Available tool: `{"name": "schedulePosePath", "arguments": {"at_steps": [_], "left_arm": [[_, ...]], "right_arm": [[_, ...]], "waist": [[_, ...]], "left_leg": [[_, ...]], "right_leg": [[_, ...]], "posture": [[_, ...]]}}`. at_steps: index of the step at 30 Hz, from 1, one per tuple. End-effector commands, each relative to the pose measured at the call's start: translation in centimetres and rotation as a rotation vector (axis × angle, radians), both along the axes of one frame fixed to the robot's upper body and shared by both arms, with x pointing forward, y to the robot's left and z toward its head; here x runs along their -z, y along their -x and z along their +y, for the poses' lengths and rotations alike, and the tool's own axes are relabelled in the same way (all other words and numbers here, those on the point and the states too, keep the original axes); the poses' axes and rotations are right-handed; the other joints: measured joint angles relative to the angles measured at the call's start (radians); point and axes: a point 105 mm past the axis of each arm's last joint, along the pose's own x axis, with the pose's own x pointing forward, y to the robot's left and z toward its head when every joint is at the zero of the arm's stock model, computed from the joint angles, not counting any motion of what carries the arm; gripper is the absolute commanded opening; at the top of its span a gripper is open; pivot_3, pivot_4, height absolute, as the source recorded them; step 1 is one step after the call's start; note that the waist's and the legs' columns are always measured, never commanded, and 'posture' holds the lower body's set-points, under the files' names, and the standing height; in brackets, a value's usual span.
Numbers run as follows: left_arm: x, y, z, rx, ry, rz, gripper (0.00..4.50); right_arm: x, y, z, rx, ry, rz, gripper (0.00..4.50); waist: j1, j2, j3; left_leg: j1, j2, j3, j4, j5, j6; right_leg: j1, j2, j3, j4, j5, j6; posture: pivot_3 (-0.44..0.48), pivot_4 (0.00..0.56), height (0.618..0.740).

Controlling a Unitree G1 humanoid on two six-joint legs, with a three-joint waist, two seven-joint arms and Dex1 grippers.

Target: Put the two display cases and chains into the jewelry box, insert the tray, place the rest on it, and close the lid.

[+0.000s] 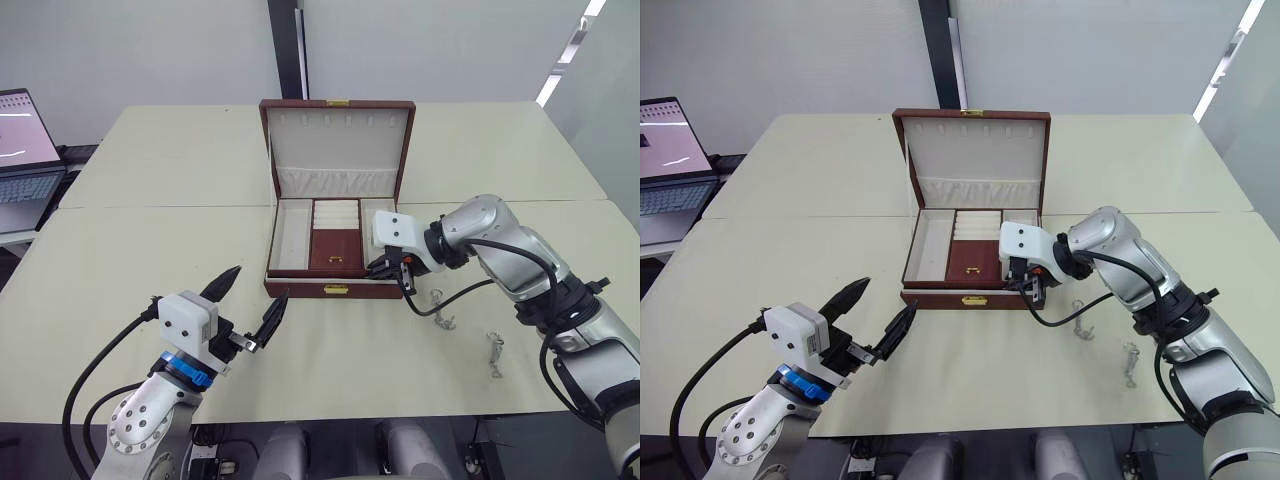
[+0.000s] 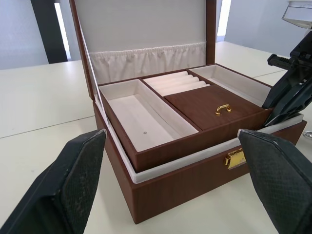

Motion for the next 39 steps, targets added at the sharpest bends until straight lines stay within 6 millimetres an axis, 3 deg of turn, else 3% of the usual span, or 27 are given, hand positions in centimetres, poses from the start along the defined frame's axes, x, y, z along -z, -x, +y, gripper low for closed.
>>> {"name": "schedulePosePath", "arguments": {"at_steps": [1, 5, 11, 13, 17, 25, 33, 37, 39], "left_arm": [[-0.7, 0.2, -0.2, 0.003, 0.001, -0.034, 4.5], [-0.7, 0.2, -0.2, 0.001, 0.0, -0.034, 4.5], [-0.6, 0.0, -0.1, 0.006, 0.001, -0.032, 4.5], [-0.6, -0.1, -0.1, 0.011, 0.001, -0.033, 4.5], [-0.7, -0.5, -0.2, 0.023, -0.001, -0.039, 4.5], [-0.7, -0.7, -0.2, 0.036, -0.006, -0.038, 4.5], [-0.7, -1.0, 0.0, 0.048, -0.013, -0.03, 4.5], [-0.8, -1.2, 0.1, 0.057, -0.017, -0.025, 4.5], [-0.8, -1.3, 0.2, 0.064, -0.022, -0.02, 4.5]], "right_arm": [[-1.2, -0.1, 0.4, -0.022, -0.015, -0.055, 0.28], [-2.5, 0.0, 0.0, -0.013, -0.068, -0.034, 1.2], [-5.5, -1.3, 1.2, 0.058, -0.359, -0.049, 2.92], [-5.6, -1.7, 1.8, 0.054, -0.438, -0.075, 2.92], [-4.8, -2.2, 2.9, 0.075, -0.588, -0.051, 2.12], [-0.6, -3.5, 3.1, 0.154, -0.594, -0.039, 0.05], [1.9, -3.8, 2.2, 0.196, -0.543, -0.001, 0.02], [0.9, -4.1, 1.8, 0.205, -0.58, -0.013, 0.02], [-1.1, -3.9, 1.6, 0.19, -0.669, -0.022, 0.02]], "waist": [[0.0, 0.0, 0.0], [0.0, 0.0, 0.0], [-0.001, 0.0, 0.0], [-0.001, 0.0, 0.0], [-0.001, 0.0, 0.0], [-0.001, 0.0, 0.0], [-0.001, 0.0, 0.0], [-0.001, 0.0, 0.0], [-0.001, 0.0, 0.0]], "left_leg": [[0.0, 0.0, 0.0, 0.0, 0.0, 0.0], [0.0, 0.0, 0.0, 0.0, 0.0, 0.0], [0.0, 0.0, 0.0, 0.0, 0.0, 0.0], [0.0, 0.0, 0.0, 0.0, 0.0, 0.0], [0.0, 0.0, 0.0, 0.0, 0.0, 0.0], [0.0, 0.0, 0.0, 0.0, 0.0, 0.0], [0.0, 0.0, 0.0, 0.0, 0.0, 0.0], [0.0, 0.0, 0.0, 0.0, 0.0, 0.0], [0.0, 0.0, 0.0, 0.0, 0.0, 0.0]], "right_leg": [[0.0, 0.0, 0.0, 0.0, 0.0, 0.0], [0.0, 0.0, 0.0, 0.0, 0.0, 0.0], [0.0, 0.0, 0.0, 0.0, 0.0, 0.0], [0.0, 0.001, 0.0, 0.0, 0.0, 0.0], [0.0, 0.001, 0.0, 0.0, 0.0, 0.0], [0.0, 0.0, 0.0, 0.0, 0.0, 0.0], [0.0, 0.001, 0.0, 0.0, 0.0, 0.0], [0.0, 0.001, 0.0, 0.0, 0.0, 0.0], [0.0, 0.001, 0.0, 0.0, 0.0, 0.0]], "posture": [[0.0, 0.15, 0.74], [0.0, 0.15, 0.74], [0.0, 0.15, 0.74], [0.0, 0.15, 0.74], [0.0, 0.15, 0.74], [0.0, 0.15, 0.74], [0.0, 0.15, 0.74], [0.0, 0.15, 0.74], [0.0, 0.15, 0.74]]}}
